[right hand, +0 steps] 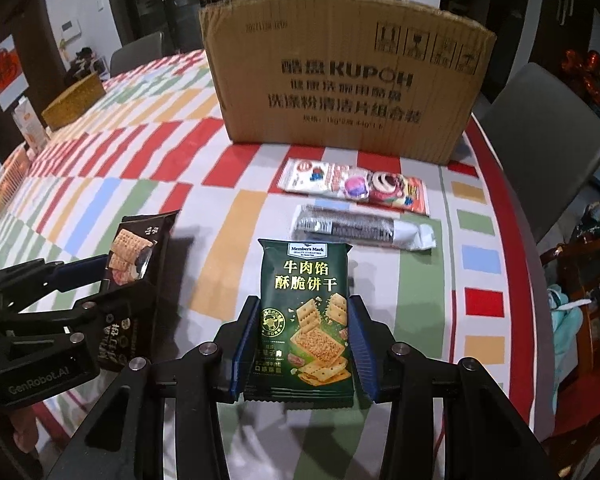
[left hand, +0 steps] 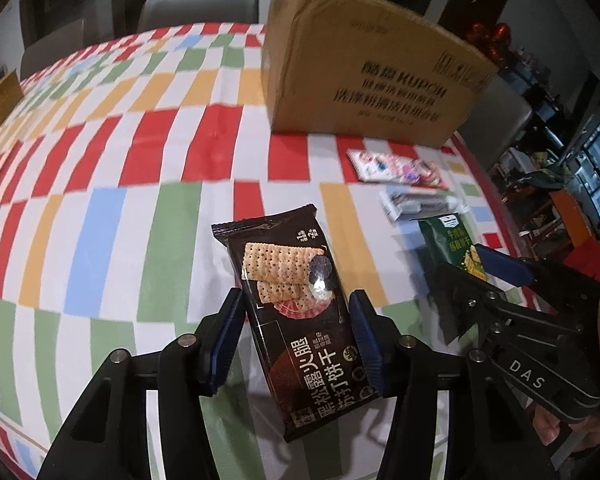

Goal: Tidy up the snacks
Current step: 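Carry both cracker bags over the box and open both tools to drop them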

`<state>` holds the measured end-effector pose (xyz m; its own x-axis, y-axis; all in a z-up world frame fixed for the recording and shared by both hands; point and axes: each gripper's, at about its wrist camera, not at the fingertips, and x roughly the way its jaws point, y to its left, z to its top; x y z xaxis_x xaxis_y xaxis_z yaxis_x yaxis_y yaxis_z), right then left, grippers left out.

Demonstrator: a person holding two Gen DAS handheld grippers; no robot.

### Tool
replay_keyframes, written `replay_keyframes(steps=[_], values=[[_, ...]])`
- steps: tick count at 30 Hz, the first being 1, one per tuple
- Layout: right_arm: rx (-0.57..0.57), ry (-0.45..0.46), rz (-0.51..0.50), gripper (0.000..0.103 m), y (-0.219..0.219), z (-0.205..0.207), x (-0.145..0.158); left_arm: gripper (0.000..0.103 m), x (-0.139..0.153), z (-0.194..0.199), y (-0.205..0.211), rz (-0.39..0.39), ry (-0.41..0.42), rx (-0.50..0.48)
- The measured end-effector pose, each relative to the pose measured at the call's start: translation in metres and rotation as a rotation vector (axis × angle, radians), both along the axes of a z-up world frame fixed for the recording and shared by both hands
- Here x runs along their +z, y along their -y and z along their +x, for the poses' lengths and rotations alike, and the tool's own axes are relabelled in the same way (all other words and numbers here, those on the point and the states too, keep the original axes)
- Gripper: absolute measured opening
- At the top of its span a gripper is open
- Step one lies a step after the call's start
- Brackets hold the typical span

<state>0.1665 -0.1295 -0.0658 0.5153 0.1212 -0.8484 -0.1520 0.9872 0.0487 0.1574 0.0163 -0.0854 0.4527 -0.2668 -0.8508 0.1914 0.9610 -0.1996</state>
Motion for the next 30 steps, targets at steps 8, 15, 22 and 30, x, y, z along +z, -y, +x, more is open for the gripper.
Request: replay_keyframes(steps=[8,15,22,30], values=[[-0.032,0.092,0.022,0.044,0.008,0.002,0.037,0.052,0.041,0.008,0.009,-0.029,0.102,-0.063],[-0.070,0.189,0.032,0.044,0.021,0.011,0.073,0.052,0.085,0.028,0.021,-0.040,0.213,-0.108],[-0.099,0.279,0.041,0.044,0.032,0.031,0.103,0.052,0.120,0.054,0.030,-0.021,0.312,-0.128],[-0.118,0.370,0.060,0.044,0.044,0.071,0.134,0.052,0.151,0.102,0.039,-0.006,0.386,-0.119]])
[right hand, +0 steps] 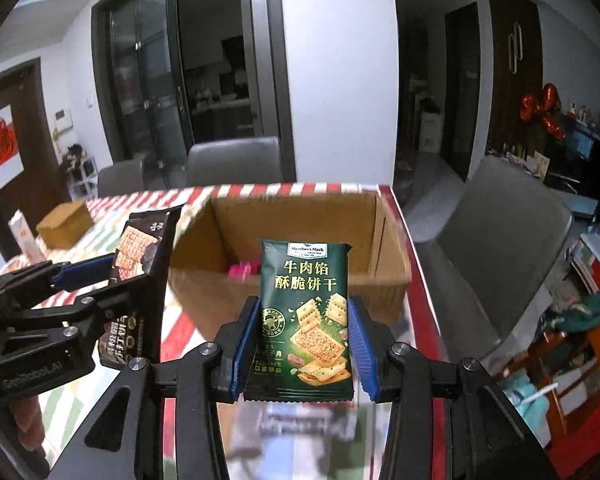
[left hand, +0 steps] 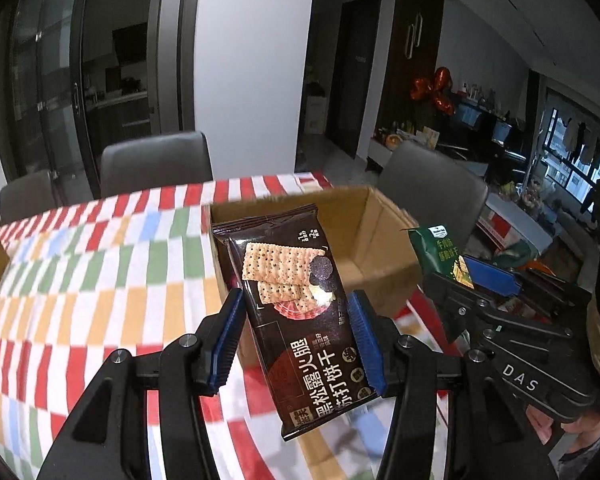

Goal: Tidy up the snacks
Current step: 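Carry both cracker bags over the box and open both tools to drop them, then move both tools back toward the pink packet and clear strip packet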

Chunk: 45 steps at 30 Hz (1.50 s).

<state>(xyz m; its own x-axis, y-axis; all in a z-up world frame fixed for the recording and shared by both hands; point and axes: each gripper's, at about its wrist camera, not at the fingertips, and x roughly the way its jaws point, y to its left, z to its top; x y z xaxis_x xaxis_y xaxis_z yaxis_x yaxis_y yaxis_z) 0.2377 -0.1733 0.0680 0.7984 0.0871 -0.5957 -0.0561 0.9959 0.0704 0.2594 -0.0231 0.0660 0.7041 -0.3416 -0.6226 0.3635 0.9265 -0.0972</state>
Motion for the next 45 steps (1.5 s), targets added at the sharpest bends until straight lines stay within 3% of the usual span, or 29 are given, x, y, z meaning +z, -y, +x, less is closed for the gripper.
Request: replay_keyframes(steps=[3,4,5,9,16,18,20,21,23,26,34,45], values=[[0.001,0.026,0.007,0.044,0.004,0.019,0.010,0.051,0.008,0.019,0.001,-0.001,0.015,0.006],[0.003,0.031,0.006,0.044,0.004,0.024,0.012,0.027,0.010,0.026,0.000,0.002,0.022,0.013],[0.004,0.035,0.005,0.044,0.004,0.030,0.014,0.010,0.011,0.033,0.001,0.016,0.026,0.021],[0.015,0.045,-0.009,0.044,0.004,0.053,0.017,0.011,0.009,0.062,0.003,-0.018,-0.031,0.002],[0.032,0.014,-0.021,0.044,0.005,0.088,0.007,0.011,-0.006,0.096,0.011,-0.012,-0.075,0.018],[0.033,0.015,-0.024,0.044,0.007,0.090,0.007,0.017,-0.006,0.098,0.009,-0.005,-0.068,0.028],[0.016,0.014,-0.036,0.046,0.008,0.093,0.008,0.048,-0.007,0.098,0.009,0.022,-0.063,0.041],[0.011,0.012,-0.039,0.048,0.007,0.094,0.007,0.052,-0.006,0.097,0.007,0.036,-0.054,0.051],[-0.003,0.011,-0.055,0.067,0.008,0.095,0.008,0.055,-0.005,0.093,0.006,0.060,-0.031,0.067],[-0.024,0.033,-0.081,0.067,0.009,0.086,0.010,0.065,-0.002,0.086,0.003,0.083,-0.010,0.079],[-0.024,0.032,-0.077,0.067,0.012,0.051,0.006,0.069,0.002,0.046,0.007,0.120,0.063,0.012],[-0.043,-0.025,-0.060,0.067,0.025,0.001,-0.011,0.069,-0.010,0.005,0.026,0.126,0.063,-0.123]])
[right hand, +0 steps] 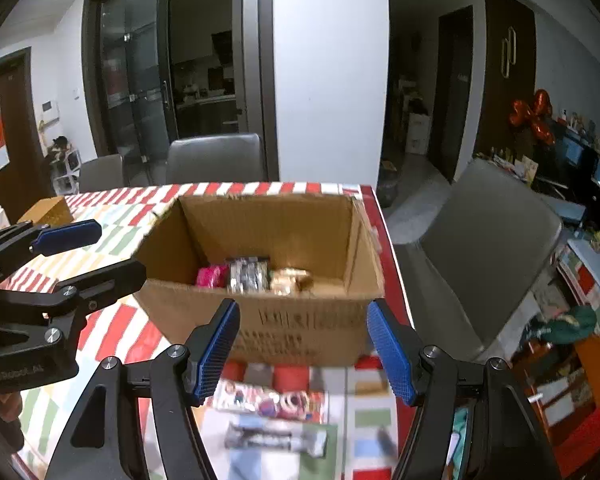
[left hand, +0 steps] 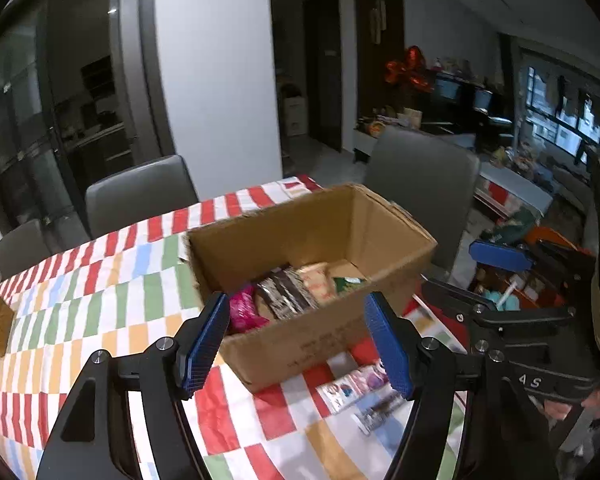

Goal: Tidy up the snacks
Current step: 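Move both tools back toward the pink packet and clear strip packet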

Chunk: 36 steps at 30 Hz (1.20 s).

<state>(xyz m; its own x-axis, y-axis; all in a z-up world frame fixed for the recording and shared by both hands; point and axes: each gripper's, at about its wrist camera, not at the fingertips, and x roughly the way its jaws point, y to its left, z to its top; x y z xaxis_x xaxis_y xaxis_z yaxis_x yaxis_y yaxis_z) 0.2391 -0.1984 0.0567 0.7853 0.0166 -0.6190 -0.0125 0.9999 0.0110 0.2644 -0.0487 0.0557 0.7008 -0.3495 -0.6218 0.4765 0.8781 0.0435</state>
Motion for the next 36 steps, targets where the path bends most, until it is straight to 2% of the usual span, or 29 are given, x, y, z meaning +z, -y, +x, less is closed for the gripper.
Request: replay_keyframes(steps=[10,21,36], values=[[-0.031,-0.096,-0.009,0.067,0.012,-0.019,-0.030,0.069,-0.037,-0.017,0.020,0.029,-0.072,-0.097],[-0.053,-0.239,-0.028,0.067,0.020,-0.031,-0.076,0.069,-0.090,-0.022,0.038,0.076,-0.151,-0.206],[-0.095,-0.342,-0.049,0.067,0.033,-0.033,-0.111,0.068,-0.141,-0.016,0.065,0.118,-0.275,-0.329]])
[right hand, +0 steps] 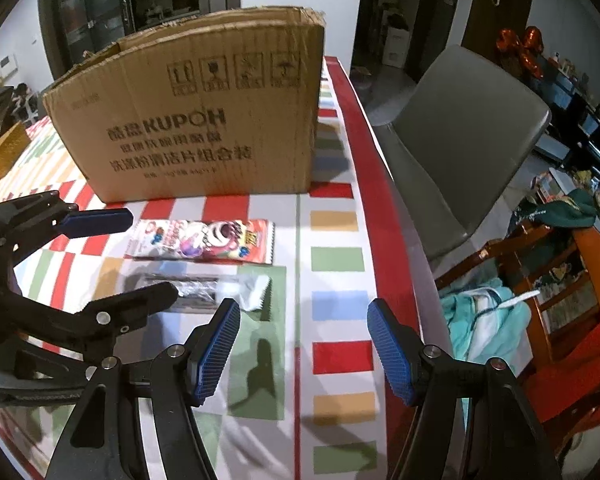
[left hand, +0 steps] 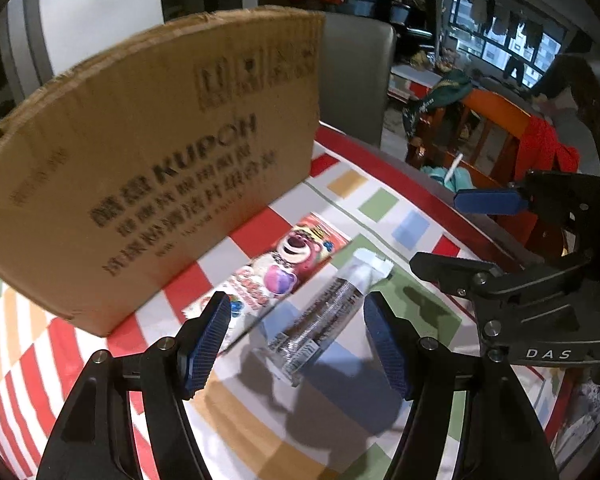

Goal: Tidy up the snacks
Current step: 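Move both tools back toward the pink packet and clear strip packet, then grasp the clear strip packet with the left tool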

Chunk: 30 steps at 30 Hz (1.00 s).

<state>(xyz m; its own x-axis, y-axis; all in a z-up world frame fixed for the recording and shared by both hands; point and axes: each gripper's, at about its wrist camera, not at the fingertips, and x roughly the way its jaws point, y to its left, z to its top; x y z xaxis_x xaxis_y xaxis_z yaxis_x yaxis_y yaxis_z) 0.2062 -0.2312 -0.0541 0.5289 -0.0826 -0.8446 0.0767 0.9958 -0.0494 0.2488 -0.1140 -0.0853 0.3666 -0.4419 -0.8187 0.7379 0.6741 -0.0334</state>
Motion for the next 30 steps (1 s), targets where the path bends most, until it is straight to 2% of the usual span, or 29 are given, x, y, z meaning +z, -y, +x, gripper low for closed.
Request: replay_keyframes(steps=[9,18,23,30], values=[[-0.022,-0.044,0.006,0.067,0.009,-0.001,-0.016,0.058,-0.021,0.003,0.015,0.035,-0.031,-0.042],[-0.027,-0.059,0.016,0.067,0.013,0.001,-0.022,0.047,-0.029,0.005,0.023,0.038,-0.043,-0.054],[-0.025,-0.062,0.022,0.067,0.014,0.002,-0.024,0.020,-0.028,0.004,0.023,0.020,-0.042,-0.061],[0.002,-0.062,0.044,0.067,0.015,0.004,-0.027,0.019,-0.018,-0.002,0.005,-0.037,-0.081,0.037]])
